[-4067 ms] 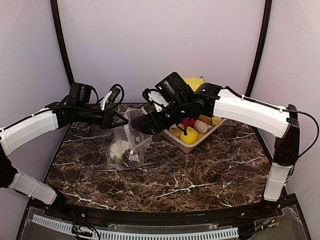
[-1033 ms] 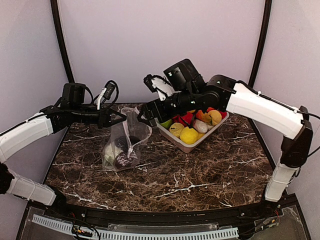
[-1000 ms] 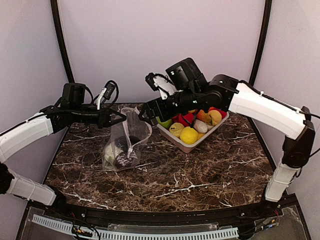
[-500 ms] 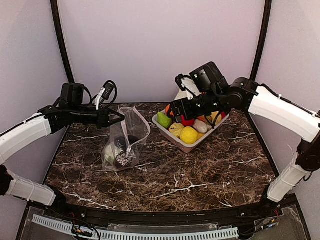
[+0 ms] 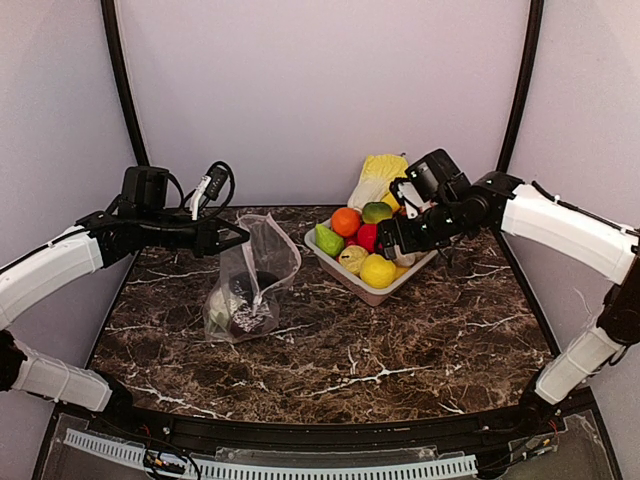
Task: Place the food in the zip-top bag and seal the zipper
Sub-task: Pick up the fake fruit from the bin.
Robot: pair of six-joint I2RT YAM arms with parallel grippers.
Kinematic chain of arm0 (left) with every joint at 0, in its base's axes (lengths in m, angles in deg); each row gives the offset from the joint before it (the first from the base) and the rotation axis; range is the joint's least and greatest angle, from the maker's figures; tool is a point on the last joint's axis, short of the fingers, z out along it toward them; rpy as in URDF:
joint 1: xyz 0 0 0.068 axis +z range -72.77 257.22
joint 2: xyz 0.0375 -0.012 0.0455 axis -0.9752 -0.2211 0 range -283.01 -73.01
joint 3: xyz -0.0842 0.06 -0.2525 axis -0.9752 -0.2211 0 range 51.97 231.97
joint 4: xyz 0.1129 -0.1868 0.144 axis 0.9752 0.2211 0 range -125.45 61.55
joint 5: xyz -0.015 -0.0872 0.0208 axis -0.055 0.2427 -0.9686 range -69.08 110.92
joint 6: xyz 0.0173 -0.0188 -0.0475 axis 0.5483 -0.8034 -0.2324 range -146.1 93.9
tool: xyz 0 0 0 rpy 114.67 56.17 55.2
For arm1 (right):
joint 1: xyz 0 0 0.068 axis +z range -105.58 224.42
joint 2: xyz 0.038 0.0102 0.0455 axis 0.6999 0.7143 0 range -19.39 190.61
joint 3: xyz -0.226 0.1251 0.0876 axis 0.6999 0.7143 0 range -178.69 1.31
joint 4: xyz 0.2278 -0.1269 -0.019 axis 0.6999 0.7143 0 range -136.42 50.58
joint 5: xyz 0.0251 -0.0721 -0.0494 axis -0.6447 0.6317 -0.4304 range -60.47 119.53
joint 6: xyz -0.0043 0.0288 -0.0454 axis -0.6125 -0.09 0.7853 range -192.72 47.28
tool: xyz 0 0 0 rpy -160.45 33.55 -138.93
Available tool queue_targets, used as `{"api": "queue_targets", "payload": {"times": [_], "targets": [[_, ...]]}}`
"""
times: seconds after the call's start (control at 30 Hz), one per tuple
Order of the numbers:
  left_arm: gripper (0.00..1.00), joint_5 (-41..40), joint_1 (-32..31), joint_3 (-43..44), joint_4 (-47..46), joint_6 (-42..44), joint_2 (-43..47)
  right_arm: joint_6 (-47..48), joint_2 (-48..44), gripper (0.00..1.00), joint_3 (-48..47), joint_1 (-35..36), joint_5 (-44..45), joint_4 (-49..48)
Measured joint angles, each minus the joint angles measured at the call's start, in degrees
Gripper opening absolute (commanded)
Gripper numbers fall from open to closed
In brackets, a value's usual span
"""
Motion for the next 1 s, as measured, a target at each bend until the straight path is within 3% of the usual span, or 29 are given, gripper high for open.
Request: {"api": "queue_targets", "payload": {"times": [1.0], "targets": [[0.01, 0.00, 0.00, 0.00, 0.33, 0.07, 0.00, 2.40, 14.67, 0.89, -3.08, -1.18, -1.88, -1.49]]}}
